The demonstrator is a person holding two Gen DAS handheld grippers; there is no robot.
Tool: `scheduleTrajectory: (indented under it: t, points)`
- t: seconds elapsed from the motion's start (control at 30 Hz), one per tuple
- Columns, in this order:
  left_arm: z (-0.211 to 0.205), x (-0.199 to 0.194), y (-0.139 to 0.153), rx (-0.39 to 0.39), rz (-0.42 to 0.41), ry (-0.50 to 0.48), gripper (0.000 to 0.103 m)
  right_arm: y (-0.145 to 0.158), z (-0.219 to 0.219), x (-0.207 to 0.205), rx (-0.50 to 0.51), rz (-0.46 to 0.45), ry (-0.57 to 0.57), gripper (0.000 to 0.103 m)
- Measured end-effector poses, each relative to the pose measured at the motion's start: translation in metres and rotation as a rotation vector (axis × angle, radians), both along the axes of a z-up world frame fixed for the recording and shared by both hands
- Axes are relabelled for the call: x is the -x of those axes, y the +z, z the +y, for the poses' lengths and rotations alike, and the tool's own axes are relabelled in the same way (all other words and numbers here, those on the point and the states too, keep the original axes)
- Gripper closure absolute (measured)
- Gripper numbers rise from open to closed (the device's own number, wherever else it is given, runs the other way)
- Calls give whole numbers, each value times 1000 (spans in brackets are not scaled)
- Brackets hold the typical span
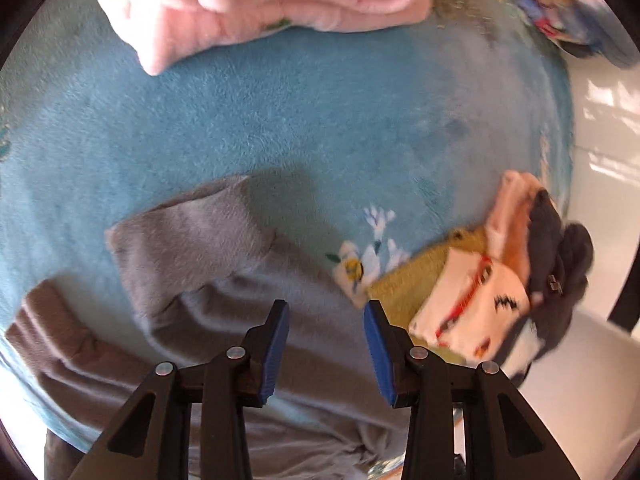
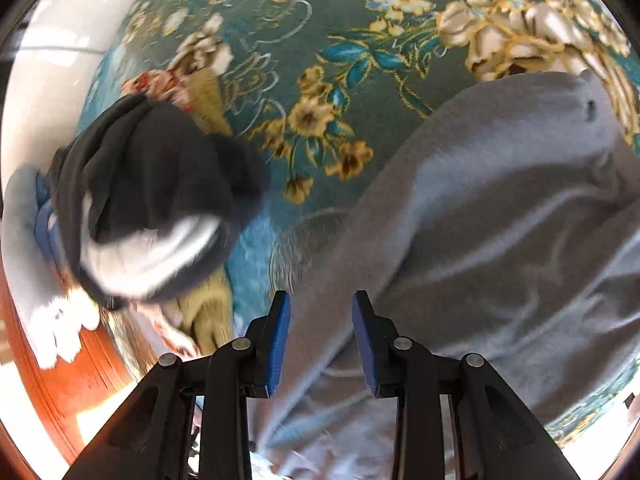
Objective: Fold clothes
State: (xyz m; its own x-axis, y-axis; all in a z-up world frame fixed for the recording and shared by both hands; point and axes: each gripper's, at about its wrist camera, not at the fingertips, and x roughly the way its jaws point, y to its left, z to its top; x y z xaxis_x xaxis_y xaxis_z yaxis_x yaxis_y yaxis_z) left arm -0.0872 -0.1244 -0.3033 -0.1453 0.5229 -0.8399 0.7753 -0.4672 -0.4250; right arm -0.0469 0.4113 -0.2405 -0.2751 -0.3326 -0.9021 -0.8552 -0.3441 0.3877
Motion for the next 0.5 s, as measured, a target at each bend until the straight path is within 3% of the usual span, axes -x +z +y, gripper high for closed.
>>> scheduleTrajectory:
  t: [0.23, 0.5]
  points:
    - [5, 18, -31, 58, -105, -8, 60, -51, 19, 21, 33, -111, -91, 63]
    - [5, 23, -51, 45, -185, 43, 60, -75, 20, 35, 17, -214, -85, 63]
